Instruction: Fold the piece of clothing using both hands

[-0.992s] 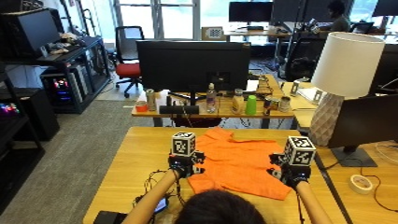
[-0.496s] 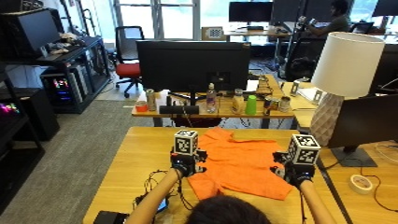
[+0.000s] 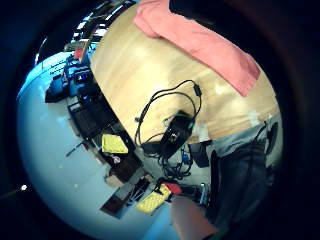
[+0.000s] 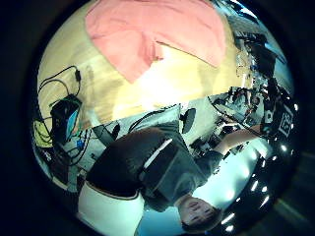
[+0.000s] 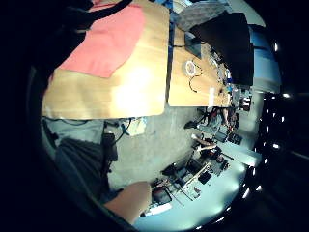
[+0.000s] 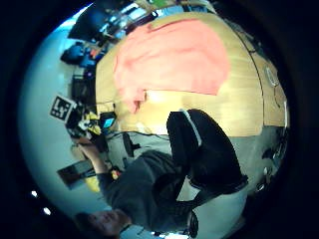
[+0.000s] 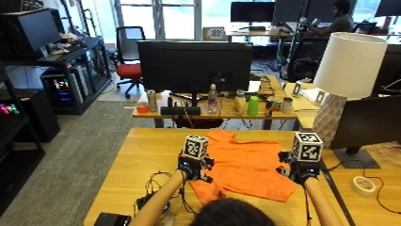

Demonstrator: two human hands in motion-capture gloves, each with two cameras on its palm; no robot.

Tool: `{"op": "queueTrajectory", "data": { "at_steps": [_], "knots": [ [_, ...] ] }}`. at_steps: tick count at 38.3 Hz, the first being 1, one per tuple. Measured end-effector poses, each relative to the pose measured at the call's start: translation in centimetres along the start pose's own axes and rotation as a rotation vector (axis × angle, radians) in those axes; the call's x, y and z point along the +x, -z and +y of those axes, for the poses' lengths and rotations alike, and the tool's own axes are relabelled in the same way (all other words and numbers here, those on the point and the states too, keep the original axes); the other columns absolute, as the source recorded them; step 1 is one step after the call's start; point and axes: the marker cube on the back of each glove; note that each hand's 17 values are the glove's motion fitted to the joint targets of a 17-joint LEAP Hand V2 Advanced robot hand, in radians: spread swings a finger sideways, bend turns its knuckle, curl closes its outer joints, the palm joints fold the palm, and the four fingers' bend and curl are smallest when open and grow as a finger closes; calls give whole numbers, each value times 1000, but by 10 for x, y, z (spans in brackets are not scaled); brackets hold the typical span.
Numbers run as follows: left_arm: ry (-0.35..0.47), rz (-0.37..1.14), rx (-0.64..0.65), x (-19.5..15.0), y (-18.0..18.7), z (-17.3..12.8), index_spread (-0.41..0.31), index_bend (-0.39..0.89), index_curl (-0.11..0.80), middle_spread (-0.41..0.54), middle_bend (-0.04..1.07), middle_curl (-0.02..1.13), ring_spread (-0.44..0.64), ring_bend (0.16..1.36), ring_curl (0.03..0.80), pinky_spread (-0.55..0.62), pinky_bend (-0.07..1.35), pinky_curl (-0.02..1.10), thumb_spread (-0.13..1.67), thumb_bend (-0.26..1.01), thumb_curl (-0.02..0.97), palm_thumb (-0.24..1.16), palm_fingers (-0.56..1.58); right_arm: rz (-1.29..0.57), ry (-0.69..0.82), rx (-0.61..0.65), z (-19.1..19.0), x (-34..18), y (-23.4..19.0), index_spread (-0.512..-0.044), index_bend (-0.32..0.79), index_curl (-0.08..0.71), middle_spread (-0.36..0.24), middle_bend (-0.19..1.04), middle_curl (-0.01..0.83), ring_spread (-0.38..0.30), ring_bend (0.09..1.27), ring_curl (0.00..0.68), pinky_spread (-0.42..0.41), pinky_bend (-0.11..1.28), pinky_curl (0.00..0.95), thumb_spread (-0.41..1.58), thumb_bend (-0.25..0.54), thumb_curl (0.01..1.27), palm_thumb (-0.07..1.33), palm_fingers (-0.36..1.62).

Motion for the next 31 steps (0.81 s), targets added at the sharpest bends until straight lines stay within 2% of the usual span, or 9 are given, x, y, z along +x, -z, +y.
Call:
{"op": "queueTrajectory", "data": {
  "at_steps": [5, 12, 19, 25, 31],
  "knots": [
    [-17, 50, 33, 4, -12, -24, 15, 26, 7, 383, 157, 187, 502, 789, 253, 464, 796, 326, 906, -34, 217, 71, -198, -5, -20, 2, -7, -1, -3, -350, 88, 194, -78, 183, 303, 9, 430, 307, 133, 510, 341, 1222, 87, 221, 508, 401],
    [-46, 86, 11, 6, -25, -34, 4, 49, 7, 383, 168, 193, 502, 775, 249, 475, 775, 322, 918, -20, 236, 84, -195, -11, -48, -6, -34, 9, -25, -353, 89, 185, -76, 192, 319, 18, 435, 316, 134, 540, 354, 1230, 57, 233, 521, 349],
    [-21, 100, 49, 6, -31, -44, -2, 56, 13, 377, 169, 198, 501, 764, 247, 484, 743, 316, 936, -25, 247, 89, -185, -8, -53, -33, -42, 11, -42, -361, 97, 179, -65, 191, 328, 33, 425, 318, 154, 569, 364, 1233, 34, 246, 545, 270],
    [53, 124, 103, 7, -43, -55, -4, 69, 23, 363, 179, 210, 473, 777, 253, 484, 702, 307, 943, -26, 253, 89, -135, 16, -48, -38, -55, 11, -62, -364, 101, 172, -63, 194, 332, 48, 424, 315, 162, 585, 366, 1222, 19, 260, 577, 232],
    [61, 81, 1, 14, -74, -69, 0, 86, 42, 331, 199, 233, 410, 805, 265, 478, 661, 300, 963, -25, 257, 93, -61, 28, -55, -44, -74, 10, -85, -368, 85, 162, -55, 182, 330, 54, 450, 322, 171, 616, 371, 1191, 15, 281, 635, 188]
  ]
}}
